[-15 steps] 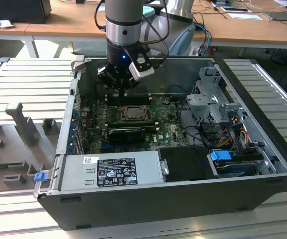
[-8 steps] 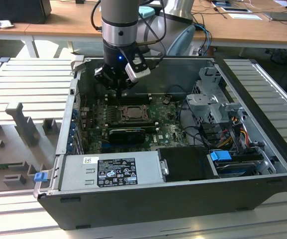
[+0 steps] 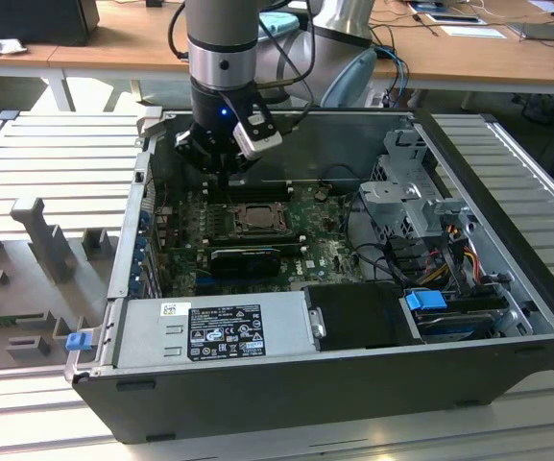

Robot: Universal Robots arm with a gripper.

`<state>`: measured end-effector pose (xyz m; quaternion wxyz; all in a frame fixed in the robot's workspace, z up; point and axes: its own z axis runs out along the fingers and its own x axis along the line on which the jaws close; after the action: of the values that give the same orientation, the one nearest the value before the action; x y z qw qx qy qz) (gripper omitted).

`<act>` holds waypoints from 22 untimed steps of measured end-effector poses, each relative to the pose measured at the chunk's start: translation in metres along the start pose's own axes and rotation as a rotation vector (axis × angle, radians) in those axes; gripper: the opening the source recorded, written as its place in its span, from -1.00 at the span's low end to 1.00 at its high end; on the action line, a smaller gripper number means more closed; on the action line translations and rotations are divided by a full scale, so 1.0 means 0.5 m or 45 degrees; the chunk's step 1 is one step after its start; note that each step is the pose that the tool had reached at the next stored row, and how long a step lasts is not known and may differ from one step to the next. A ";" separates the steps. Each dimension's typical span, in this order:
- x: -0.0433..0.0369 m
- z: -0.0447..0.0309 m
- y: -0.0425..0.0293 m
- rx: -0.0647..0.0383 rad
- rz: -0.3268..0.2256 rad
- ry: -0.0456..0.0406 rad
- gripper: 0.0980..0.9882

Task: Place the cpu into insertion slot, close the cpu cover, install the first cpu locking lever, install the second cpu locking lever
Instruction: 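Install the first cpu locking lever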

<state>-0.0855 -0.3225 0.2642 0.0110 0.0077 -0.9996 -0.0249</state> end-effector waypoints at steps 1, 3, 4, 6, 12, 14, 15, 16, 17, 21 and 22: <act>0.001 0.000 0.000 0.000 0.000 0.000 -0.98; 0.002 0.000 0.000 0.000 0.000 0.000 -0.98; 0.002 0.000 0.000 0.000 0.000 0.000 -0.98; 0.005 0.000 0.000 0.000 0.000 0.000 -0.98; 0.023 0.002 0.003 0.000 0.000 0.000 -0.98; 0.031 0.003 0.004 0.000 0.000 0.000 -0.98; 0.034 0.004 0.005 0.000 0.000 0.000 -0.98; 0.040 0.005 0.006 0.000 0.000 0.000 -0.98; 0.043 0.006 0.008 0.000 0.000 0.000 -0.98; 0.046 0.018 0.033 -0.001 0.000 0.000 -0.98; 0.047 0.019 0.039 -0.001 0.000 0.000 -0.98</act>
<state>-0.1093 -0.3031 0.2560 0.0110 0.0077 -0.9996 -0.0251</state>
